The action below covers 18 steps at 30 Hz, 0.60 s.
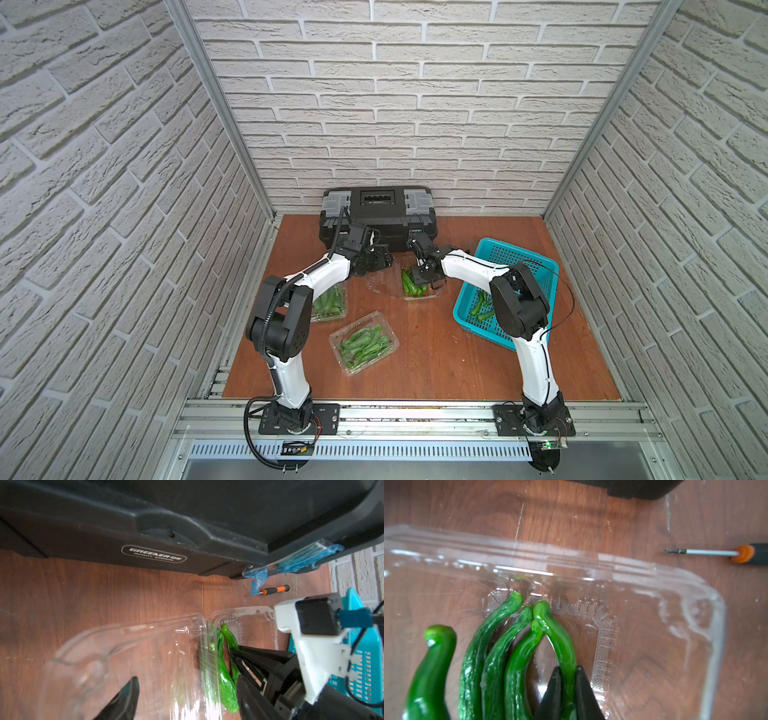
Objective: Take small green peppers out of containers
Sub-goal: Pick up the green pepper from the packing box.
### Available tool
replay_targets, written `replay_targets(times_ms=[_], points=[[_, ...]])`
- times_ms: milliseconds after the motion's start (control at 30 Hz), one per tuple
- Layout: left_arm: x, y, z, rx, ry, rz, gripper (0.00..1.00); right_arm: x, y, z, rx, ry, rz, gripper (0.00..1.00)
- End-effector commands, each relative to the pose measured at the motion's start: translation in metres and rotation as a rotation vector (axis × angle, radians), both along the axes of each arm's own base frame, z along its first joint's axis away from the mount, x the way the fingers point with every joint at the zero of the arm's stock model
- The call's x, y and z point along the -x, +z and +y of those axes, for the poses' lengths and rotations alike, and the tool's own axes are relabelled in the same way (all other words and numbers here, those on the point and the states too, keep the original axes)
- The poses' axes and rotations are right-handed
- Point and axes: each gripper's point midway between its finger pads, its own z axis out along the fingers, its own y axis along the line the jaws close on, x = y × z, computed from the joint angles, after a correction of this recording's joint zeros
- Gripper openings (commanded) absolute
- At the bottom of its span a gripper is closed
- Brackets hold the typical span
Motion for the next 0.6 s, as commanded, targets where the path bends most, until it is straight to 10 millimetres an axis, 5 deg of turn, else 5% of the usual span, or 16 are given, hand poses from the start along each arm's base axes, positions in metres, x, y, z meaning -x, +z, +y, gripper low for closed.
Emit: replay_targets(times_ms=[0,133,300,567], points=[[-0.004,0.008,-0.004,0.005,-0.009,-0.025,0.74,0.010,-0.001,0.001,-0.025,-0.019,0.020,0.03],[-0.004,0.006,-0.005,0.004,-0.012,-0.021,0.73,-0.001,0.032,0.005,-0.081,-0.025,-0.091,0.03],[-0.003,0.007,-0.005,0.003,-0.016,-0.022,0.73,-0.012,0.100,0.003,-0.158,-0.042,-0.286,0.02],[-0.004,0.004,-0.006,0.007,-0.020,-0.017,0.73,-0.011,0.173,-0.044,-0.126,-0.192,-0.510,0.02]])
